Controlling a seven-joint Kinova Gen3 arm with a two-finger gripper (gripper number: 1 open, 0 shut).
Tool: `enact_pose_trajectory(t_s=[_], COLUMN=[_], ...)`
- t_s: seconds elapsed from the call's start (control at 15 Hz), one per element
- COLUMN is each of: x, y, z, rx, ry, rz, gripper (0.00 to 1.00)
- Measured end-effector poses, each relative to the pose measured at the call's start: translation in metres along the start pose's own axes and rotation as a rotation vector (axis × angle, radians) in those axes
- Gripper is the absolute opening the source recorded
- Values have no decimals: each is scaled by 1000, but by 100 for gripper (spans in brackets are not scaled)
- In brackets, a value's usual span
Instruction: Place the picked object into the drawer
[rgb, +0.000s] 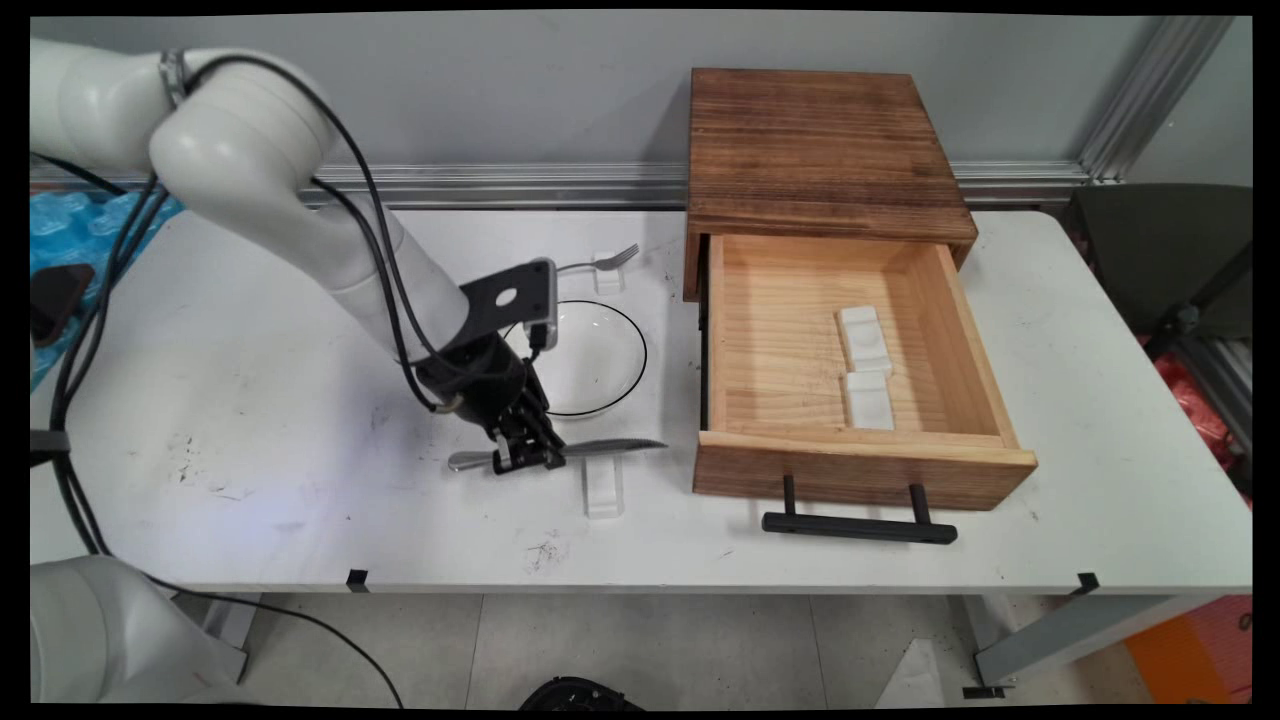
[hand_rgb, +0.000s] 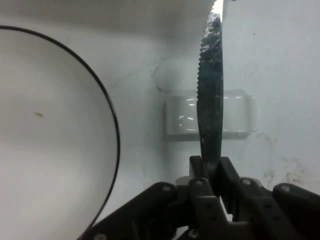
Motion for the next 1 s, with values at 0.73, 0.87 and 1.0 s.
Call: enact_pose_trajectory(t_s=[0.73,0.87,1.0], x=[49,65,85], y=[-20,-23,-26], z=[-66,-72,-75], rx=[14,21,26], ry=[-45,-35,-17], rz=[59,66,75], gripper=[0,0,0])
